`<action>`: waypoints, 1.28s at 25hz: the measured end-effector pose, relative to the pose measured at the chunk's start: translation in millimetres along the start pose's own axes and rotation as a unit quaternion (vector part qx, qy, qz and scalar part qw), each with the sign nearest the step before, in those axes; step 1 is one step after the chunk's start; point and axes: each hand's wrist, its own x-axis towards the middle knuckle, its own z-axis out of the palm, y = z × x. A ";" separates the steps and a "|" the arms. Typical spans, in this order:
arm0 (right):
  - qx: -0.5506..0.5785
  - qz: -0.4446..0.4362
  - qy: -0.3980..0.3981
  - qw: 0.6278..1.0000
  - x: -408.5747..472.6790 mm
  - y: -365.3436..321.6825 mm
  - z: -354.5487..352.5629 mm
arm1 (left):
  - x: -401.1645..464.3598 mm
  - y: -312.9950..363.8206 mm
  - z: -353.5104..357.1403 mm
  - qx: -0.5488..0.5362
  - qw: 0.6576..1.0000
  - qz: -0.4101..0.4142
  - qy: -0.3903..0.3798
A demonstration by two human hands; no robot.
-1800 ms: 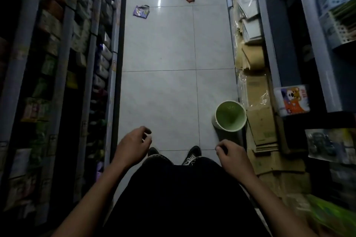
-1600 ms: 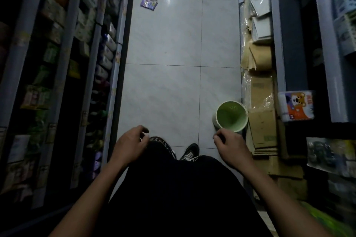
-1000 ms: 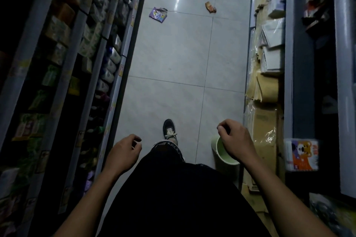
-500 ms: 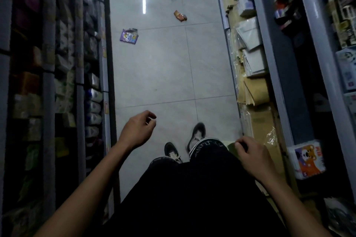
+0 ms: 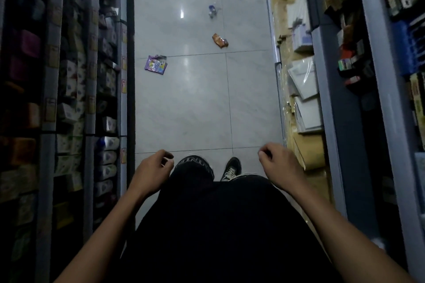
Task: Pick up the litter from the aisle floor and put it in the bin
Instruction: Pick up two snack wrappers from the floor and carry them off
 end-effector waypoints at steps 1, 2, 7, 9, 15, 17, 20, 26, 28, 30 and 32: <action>-0.009 -0.018 -0.005 1.000 26.2 -15.5 -9.5 | 8.5 -1.1 -7.1 -0.024 1.000 -0.020 0.005; -0.017 -0.033 -0.008 0.999 50.0 -31.4 -18.0 | 15.6 -2.9 -14.1 -0.041 0.999 -0.035 0.009; -0.045 -0.074 -0.022 0.996 167.9 -108.1 -43.0 | 78.5 -10.6 -60.5 -0.089 0.993 -0.083 0.014; -0.055 -0.064 -0.024 0.996 202.2 -133.9 -49.6 | 115.4 -8.0 -89.9 -0.092 0.992 -0.081 0.008; -0.035 0.014 -0.020 0.999 260.0 -169.0 -75.7 | 239.8 35.7 -192.0 -0.066 0.997 -0.025 0.011; -0.025 0.044 -0.010 0.999 275.0 -173.5 -89.7 | 285.0 60.9 -223.6 -0.048 0.999 -0.004 0.021; -0.011 0.064 -0.004 0.998 306.1 -178.9 -111.7 | 348.0 102.7 -263.7 -0.030 0.999 0.028 0.030; 0.015 0.053 -0.007 0.998 438.0 -188.3 -167.6 | 456.3 186.7 -304.3 -0.016 0.999 0.012 0.043; 0.009 0.029 -0.019 0.999 486.2 -197.7 -190.9 | 471.7 208.6 -308.7 -0.020 0.999 -0.014 0.039; -0.003 0.000 -0.035 0.999 533.8 -211.1 -212.4 | 479.6 222.6 -310.3 -0.025 0.999 -0.034 0.031; -0.019 -0.025 -0.047 0.998 581.4 -229.1 -231.8 | 485.5 230.3 -310.2 -0.028 0.998 -0.051 0.025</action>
